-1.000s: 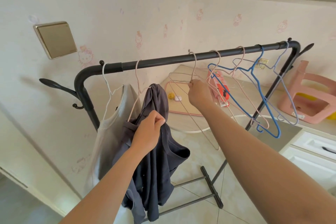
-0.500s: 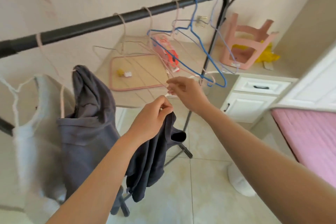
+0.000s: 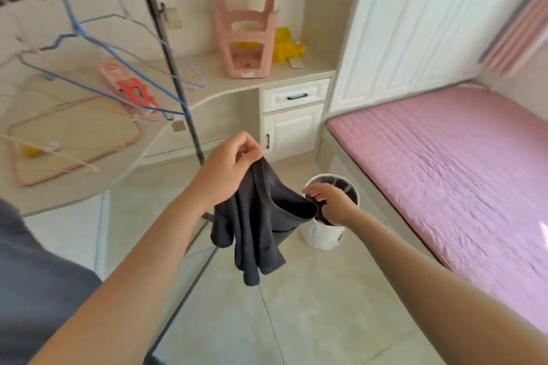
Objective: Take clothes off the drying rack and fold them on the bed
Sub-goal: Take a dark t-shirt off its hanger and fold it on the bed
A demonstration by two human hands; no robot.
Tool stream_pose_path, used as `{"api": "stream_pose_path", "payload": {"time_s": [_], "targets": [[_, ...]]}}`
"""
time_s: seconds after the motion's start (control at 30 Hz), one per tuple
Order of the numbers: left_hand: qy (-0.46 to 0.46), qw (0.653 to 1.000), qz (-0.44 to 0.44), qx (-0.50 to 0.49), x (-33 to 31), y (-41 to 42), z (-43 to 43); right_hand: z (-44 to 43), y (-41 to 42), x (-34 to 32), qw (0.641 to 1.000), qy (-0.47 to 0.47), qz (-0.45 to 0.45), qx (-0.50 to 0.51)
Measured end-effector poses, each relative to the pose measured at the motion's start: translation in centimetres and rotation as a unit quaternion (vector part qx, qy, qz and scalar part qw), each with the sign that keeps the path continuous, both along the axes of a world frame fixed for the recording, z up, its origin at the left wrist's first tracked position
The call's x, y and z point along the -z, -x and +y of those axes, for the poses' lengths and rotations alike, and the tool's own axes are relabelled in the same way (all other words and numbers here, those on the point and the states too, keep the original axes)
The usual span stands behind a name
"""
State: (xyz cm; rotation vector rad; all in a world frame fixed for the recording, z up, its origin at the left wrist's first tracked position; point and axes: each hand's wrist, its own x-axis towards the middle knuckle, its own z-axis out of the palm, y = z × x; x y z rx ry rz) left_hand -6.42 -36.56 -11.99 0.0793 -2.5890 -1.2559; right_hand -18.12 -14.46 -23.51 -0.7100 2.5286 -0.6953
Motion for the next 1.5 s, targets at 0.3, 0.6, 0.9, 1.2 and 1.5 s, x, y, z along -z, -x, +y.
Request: {"api": "stream_pose_path", "payload": {"time_s": [0.3, 0.6, 0.9, 1.2, 1.5], "targets": [[0.032, 0.998, 0.043, 0.043, -2.0, 6.6, 13.9, 16.3, 1.8, 3.0, 0.978, 0.159, -0.050, 0.128], [0.114, 0.987, -0.090, 0.062, 2.9, 13.2, 21.6, 30.7, 6.0, 1.9, 0.883, 0.250, 0.087, 0.389], [-0.151, 0.868, -0.327, 0.342, 7.4, 24.3, 28.8, 41.0, 9.3, -0.9, 0.819, 0.174, 0.253, 0.485], [0.169, 0.739, -0.393, 0.520, 9.5, 36.8, 35.8, 47.7, 13.1, -2.2, 0.739, 0.155, 0.244, 0.609], [0.010, 0.802, -0.387, 0.455, 12.4, 46.4, 45.3, 56.1, 12.4, -1.5, 0.710, 0.034, 0.222, 0.668]]}}
